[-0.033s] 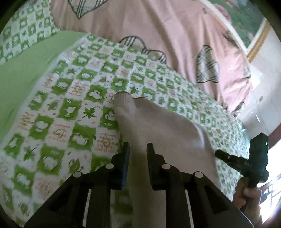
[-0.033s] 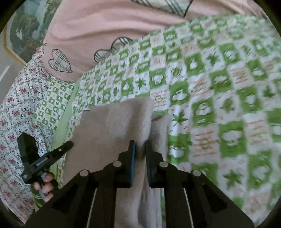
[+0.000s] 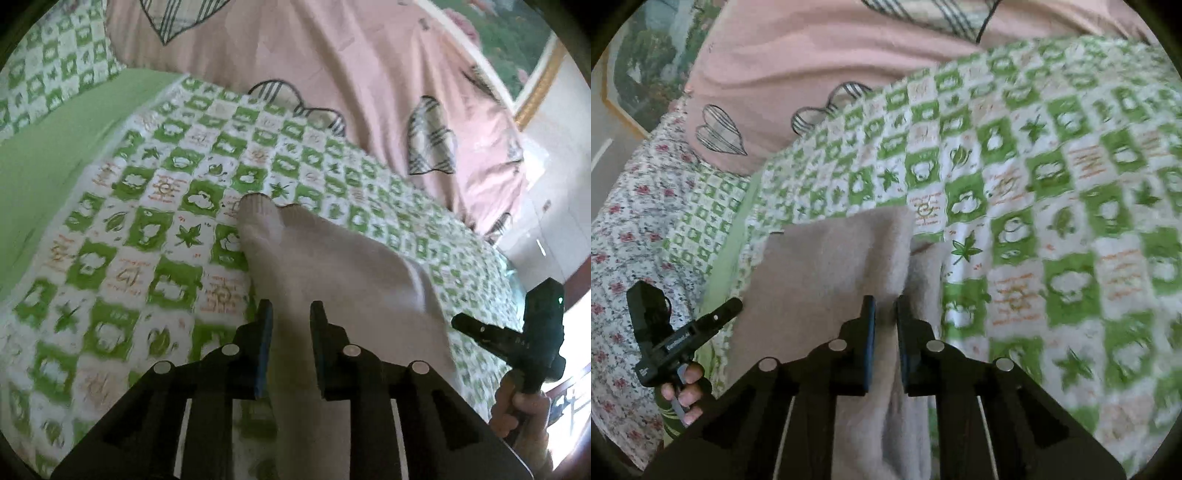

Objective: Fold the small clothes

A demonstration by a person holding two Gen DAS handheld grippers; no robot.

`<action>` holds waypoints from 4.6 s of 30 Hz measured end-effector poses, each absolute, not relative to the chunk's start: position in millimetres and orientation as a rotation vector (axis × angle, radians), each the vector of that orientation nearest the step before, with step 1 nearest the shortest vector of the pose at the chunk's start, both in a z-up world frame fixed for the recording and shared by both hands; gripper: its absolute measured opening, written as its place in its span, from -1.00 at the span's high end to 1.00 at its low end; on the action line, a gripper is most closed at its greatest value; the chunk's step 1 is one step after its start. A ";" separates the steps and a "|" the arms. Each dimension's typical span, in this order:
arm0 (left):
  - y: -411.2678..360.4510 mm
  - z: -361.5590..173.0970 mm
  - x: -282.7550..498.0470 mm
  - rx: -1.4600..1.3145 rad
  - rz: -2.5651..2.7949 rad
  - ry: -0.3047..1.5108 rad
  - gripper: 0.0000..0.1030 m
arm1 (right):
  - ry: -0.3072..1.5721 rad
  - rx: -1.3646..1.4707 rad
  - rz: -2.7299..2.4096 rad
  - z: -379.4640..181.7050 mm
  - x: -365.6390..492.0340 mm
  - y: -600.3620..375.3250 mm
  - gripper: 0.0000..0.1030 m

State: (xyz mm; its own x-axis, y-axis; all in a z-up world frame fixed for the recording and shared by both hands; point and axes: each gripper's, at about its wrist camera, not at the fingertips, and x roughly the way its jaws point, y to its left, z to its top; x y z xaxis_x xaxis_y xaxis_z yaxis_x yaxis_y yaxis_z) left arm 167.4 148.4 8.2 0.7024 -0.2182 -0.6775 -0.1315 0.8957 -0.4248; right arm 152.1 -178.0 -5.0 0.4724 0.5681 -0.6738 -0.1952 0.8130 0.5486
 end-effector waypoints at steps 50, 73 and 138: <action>65.4 -17.0 -18.4 -0.274 -0.072 0.905 -0.20 | 1.018 0.174 0.378 -17.2 -23.1 -190.2 0.16; 53.2 -1.9 -32.3 -0.113 0.159 0.855 -0.59 | 0.867 0.011 0.509 0.5 -59.1 -149.9 -0.59; 23.2 11.3 23.1 0.030 0.272 0.887 -0.61 | 0.875 -0.001 0.460 9.3 -7.7 -124.4 -0.65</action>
State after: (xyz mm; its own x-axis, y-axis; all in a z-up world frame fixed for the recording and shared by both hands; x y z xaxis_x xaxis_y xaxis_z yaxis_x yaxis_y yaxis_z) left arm 23.1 23.2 11.3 0.5997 0.2467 -0.7612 -0.2217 0.9653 0.1382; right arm -7.7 -124.4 9.3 0.5498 0.3882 -0.7396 -0.3888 0.9026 0.1847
